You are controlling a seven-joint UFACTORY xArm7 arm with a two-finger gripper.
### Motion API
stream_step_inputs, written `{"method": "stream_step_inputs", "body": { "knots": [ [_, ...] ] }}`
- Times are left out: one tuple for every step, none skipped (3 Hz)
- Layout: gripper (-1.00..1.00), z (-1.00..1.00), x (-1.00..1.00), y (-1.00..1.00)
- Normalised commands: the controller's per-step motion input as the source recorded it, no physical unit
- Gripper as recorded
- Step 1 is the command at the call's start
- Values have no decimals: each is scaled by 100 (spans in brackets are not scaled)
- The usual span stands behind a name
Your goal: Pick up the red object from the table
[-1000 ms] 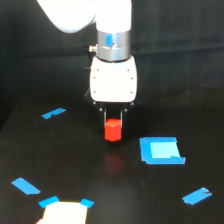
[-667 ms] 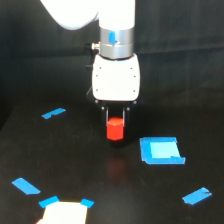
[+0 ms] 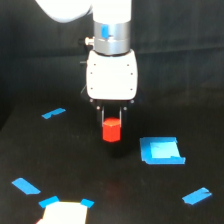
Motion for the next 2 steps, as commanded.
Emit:
{"method": "stream_step_inputs", "body": {
  "knots": [
    [-80,100,32,-100],
    [-100,50,-6,-40]
  ]
}}
